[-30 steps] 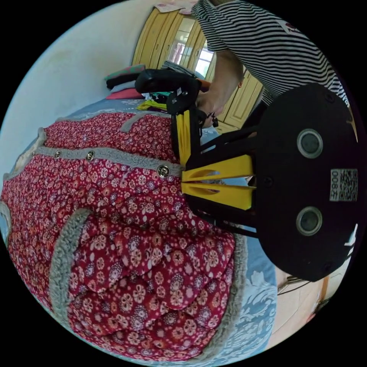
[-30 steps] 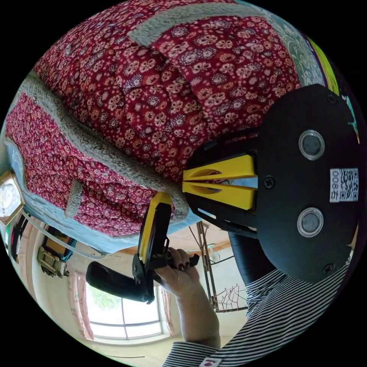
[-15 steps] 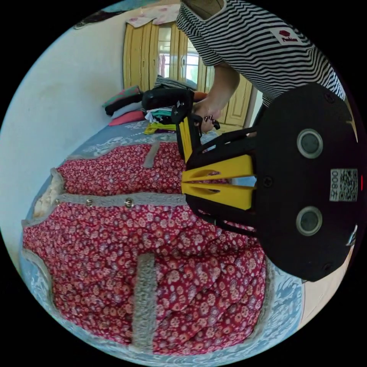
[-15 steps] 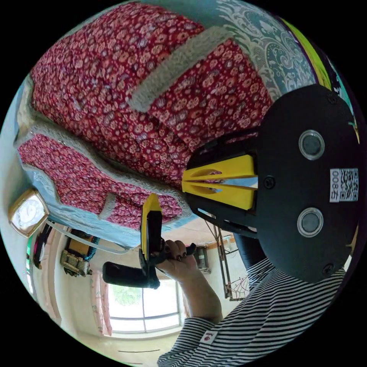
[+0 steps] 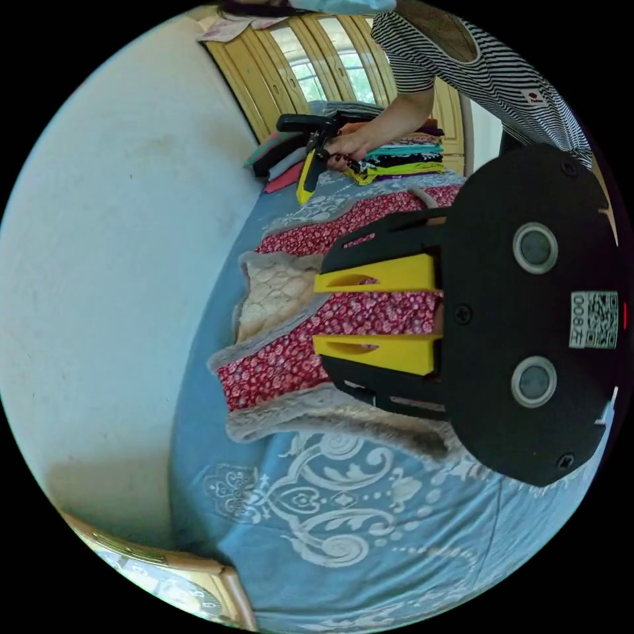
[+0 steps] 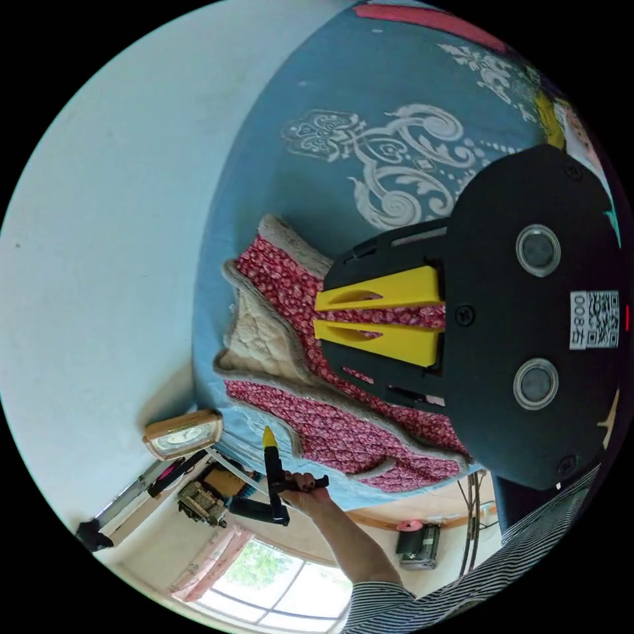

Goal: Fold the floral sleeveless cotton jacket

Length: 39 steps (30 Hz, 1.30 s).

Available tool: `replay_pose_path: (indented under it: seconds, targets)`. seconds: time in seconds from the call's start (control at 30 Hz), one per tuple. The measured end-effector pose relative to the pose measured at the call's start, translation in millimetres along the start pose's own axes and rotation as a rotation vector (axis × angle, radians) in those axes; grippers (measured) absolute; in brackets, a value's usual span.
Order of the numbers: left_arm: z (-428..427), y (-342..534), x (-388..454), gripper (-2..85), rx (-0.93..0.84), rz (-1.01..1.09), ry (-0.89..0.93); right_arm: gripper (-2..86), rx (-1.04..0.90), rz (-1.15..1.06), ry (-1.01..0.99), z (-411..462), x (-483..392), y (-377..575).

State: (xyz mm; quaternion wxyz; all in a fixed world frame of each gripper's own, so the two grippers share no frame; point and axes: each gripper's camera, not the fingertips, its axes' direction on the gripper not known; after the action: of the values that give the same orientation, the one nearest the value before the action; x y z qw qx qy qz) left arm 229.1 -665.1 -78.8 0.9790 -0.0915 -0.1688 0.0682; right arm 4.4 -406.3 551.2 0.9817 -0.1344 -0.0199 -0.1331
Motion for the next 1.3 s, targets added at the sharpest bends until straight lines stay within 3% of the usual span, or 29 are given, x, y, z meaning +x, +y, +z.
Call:
replay_pose_path:
  seconds: [0.3, 0.5, 0.6, 1.0, 1.3]
  targets:
    - [9.8, -117.8, 10.6, 13.3, -0.231, 0.142, -0.196, 10.3, -0.182, -0.107, 0.090, 25.2, 42.5, -98.9]
    - [46.1, -152.2, 20.3, 14.5, -0.447, 0.207, -0.345, 11.4, -0.286, -0.119, 0.105, 52.7, 60.6, -131.1]
    - [44.5, -157.7, 27.2, 14.2, -0.470, 0.240, -0.362, 11.5, -0.320, -0.126, 0.108, 61.6, 62.8, -141.1]
    - [7.1, -134.6, 48.6, 4.3, -0.404, 0.243, -0.326, 6.3, -0.325, -0.124, 0.111, 32.7, 52.4, -156.2]
    - [-79.1, -67.7, 79.5, 2.0, -0.238, 0.300, -0.232, 3.1, -0.156, -0.154, -0.006, -71.3, 12.7, -135.6]
